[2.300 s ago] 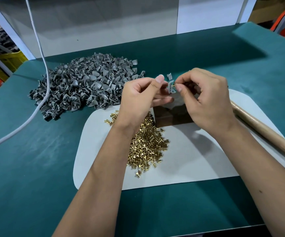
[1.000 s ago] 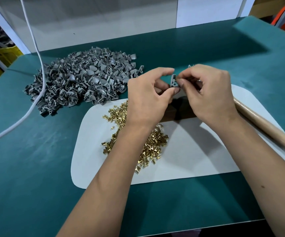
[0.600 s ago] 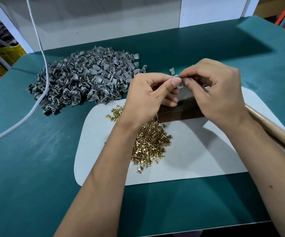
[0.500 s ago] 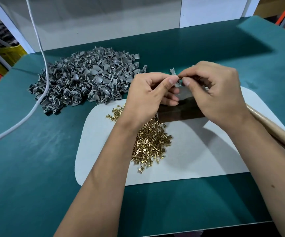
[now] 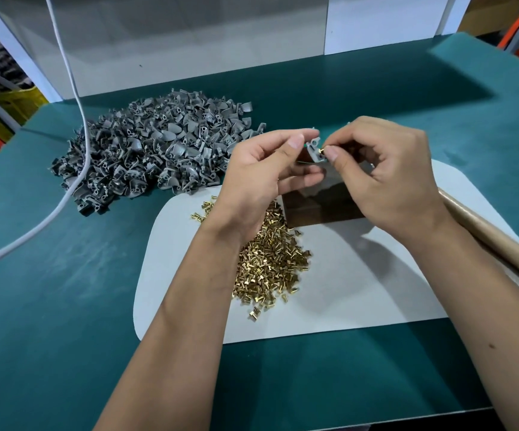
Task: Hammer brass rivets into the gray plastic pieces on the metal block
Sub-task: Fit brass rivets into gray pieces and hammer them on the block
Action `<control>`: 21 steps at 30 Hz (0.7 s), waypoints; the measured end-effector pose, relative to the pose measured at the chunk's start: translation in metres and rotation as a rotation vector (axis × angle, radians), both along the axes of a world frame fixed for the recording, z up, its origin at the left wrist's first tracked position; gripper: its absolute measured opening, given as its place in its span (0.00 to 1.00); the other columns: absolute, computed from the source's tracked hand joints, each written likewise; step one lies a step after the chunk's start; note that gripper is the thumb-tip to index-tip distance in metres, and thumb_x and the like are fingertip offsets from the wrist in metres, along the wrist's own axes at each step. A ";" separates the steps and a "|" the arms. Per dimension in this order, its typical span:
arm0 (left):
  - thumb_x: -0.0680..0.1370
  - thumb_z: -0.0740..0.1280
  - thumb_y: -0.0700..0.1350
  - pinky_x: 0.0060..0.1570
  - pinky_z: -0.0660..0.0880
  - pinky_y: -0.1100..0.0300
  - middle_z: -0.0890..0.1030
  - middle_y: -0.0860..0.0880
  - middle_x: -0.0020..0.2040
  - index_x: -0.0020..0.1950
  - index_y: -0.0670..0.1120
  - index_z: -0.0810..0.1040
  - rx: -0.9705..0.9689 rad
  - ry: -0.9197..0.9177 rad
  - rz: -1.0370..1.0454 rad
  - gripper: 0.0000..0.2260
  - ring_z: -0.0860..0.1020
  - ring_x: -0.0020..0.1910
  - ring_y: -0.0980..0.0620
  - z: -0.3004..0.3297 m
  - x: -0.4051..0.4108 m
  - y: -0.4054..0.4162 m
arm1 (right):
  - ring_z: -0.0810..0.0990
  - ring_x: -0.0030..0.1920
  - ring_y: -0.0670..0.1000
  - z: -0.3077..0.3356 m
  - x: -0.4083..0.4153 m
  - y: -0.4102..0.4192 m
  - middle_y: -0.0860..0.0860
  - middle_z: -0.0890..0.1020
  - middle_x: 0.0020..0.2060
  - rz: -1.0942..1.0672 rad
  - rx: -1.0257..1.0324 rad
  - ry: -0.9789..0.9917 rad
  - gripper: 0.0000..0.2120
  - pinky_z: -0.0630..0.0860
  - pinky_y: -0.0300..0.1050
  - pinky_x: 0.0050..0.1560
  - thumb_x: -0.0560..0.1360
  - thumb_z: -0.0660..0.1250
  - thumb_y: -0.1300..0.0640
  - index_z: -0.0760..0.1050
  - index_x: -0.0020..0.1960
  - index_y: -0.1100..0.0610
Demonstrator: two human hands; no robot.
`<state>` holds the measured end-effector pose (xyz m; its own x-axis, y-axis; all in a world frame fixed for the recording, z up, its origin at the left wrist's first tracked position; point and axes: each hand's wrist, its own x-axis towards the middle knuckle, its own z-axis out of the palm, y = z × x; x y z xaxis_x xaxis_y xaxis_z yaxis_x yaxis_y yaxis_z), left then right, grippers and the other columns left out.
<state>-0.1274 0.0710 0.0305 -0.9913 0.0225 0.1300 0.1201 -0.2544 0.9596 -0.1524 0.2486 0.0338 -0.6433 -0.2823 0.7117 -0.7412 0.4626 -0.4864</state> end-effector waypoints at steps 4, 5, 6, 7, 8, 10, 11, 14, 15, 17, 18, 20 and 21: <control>0.77 0.69 0.28 0.51 0.83 0.57 0.84 0.39 0.48 0.60 0.34 0.81 0.019 0.071 -0.021 0.12 0.84 0.47 0.46 -0.003 0.000 -0.001 | 0.79 0.41 0.47 0.000 0.000 0.000 0.50 0.83 0.40 -0.006 0.001 -0.003 0.04 0.72 0.36 0.46 0.78 0.70 0.63 0.83 0.46 0.61; 0.76 0.69 0.27 0.50 0.83 0.57 0.85 0.40 0.46 0.60 0.34 0.81 0.015 0.086 -0.011 0.13 0.84 0.47 0.46 -0.003 0.000 -0.001 | 0.79 0.41 0.47 0.000 0.000 0.000 0.49 0.83 0.40 -0.005 0.004 -0.004 0.04 0.72 0.36 0.45 0.78 0.70 0.63 0.83 0.46 0.61; 0.75 0.70 0.26 0.50 0.83 0.58 0.85 0.41 0.46 0.58 0.34 0.81 0.011 0.097 -0.001 0.13 0.85 0.46 0.47 -0.003 -0.001 -0.001 | 0.79 0.41 0.47 -0.001 0.000 0.000 0.49 0.82 0.40 -0.004 0.007 -0.008 0.04 0.71 0.36 0.45 0.78 0.70 0.63 0.83 0.46 0.61; 0.75 0.70 0.26 0.49 0.83 0.58 0.86 0.41 0.45 0.57 0.35 0.82 0.008 0.103 0.006 0.13 0.85 0.46 0.47 -0.003 -0.001 0.000 | 0.79 0.41 0.47 -0.001 0.000 -0.001 0.48 0.82 0.39 -0.003 0.008 -0.017 0.03 0.71 0.36 0.45 0.77 0.71 0.63 0.83 0.45 0.60; 0.74 0.70 0.26 0.49 0.83 0.58 0.86 0.42 0.45 0.56 0.36 0.82 0.004 0.107 0.011 0.13 0.85 0.45 0.47 -0.003 -0.001 0.000 | 0.79 0.41 0.47 -0.001 0.000 -0.001 0.48 0.82 0.39 -0.001 0.006 -0.030 0.03 0.70 0.36 0.45 0.77 0.71 0.63 0.83 0.45 0.60; 0.74 0.71 0.26 0.48 0.83 0.58 0.87 0.42 0.44 0.55 0.36 0.83 -0.002 0.113 0.013 0.12 0.85 0.45 0.48 -0.003 -0.001 -0.001 | 0.79 0.41 0.47 -0.001 0.000 -0.001 0.47 0.82 0.39 0.011 -0.009 -0.066 0.03 0.71 0.36 0.45 0.77 0.71 0.63 0.83 0.45 0.59; 0.73 0.71 0.26 0.48 0.83 0.58 0.87 0.42 0.44 0.55 0.36 0.83 -0.003 0.114 0.012 0.12 0.85 0.45 0.47 -0.003 -0.001 -0.001 | 0.80 0.41 0.47 0.000 -0.001 0.000 0.47 0.82 0.39 0.023 -0.021 -0.088 0.03 0.72 0.37 0.45 0.77 0.71 0.63 0.83 0.45 0.59; 0.73 0.72 0.26 0.48 0.84 0.57 0.86 0.43 0.43 0.54 0.36 0.84 -0.017 0.111 0.016 0.12 0.85 0.44 0.48 -0.003 -0.001 -0.002 | 0.79 0.40 0.47 0.000 -0.001 0.000 0.46 0.82 0.37 0.060 -0.046 -0.157 0.03 0.72 0.39 0.44 0.76 0.71 0.62 0.83 0.44 0.57; 0.73 0.72 0.26 0.47 0.84 0.58 0.86 0.43 0.42 0.54 0.36 0.84 -0.024 0.107 0.019 0.12 0.85 0.43 0.48 -0.003 -0.001 -0.001 | 0.79 0.38 0.48 0.000 -0.002 0.001 0.45 0.82 0.36 0.062 -0.047 -0.171 0.03 0.72 0.41 0.43 0.76 0.71 0.61 0.83 0.44 0.56; 0.73 0.72 0.26 0.47 0.84 0.58 0.86 0.43 0.42 0.53 0.36 0.84 -0.035 0.099 0.025 0.11 0.85 0.43 0.48 -0.004 0.000 0.000 | 0.78 0.36 0.49 -0.001 -0.002 0.001 0.46 0.82 0.35 0.054 -0.048 -0.189 0.03 0.73 0.44 0.40 0.75 0.71 0.60 0.83 0.43 0.56; 0.73 0.72 0.26 0.46 0.84 0.58 0.86 0.43 0.42 0.53 0.37 0.84 -0.037 0.094 0.028 0.11 0.85 0.42 0.48 -0.004 0.000 0.001 | 0.78 0.36 0.49 -0.001 -0.002 0.001 0.46 0.82 0.35 0.046 -0.049 -0.194 0.03 0.73 0.44 0.39 0.75 0.71 0.59 0.83 0.43 0.55; 0.73 0.72 0.26 0.46 0.84 0.58 0.86 0.44 0.41 0.52 0.37 0.84 -0.042 0.084 0.037 0.11 0.85 0.42 0.49 -0.004 0.000 0.003 | 0.77 0.35 0.49 -0.001 -0.002 0.002 0.46 0.81 0.34 0.024 -0.046 -0.197 0.03 0.72 0.43 0.39 0.74 0.71 0.59 0.83 0.42 0.55; 0.73 0.72 0.26 0.46 0.84 0.58 0.86 0.44 0.40 0.52 0.37 0.84 -0.045 0.082 0.042 0.11 0.85 0.41 0.49 -0.004 0.000 0.004 | 0.77 0.34 0.48 -0.001 -0.002 0.002 0.45 0.81 0.33 0.013 -0.042 -0.198 0.03 0.71 0.41 0.38 0.74 0.71 0.59 0.83 0.42 0.54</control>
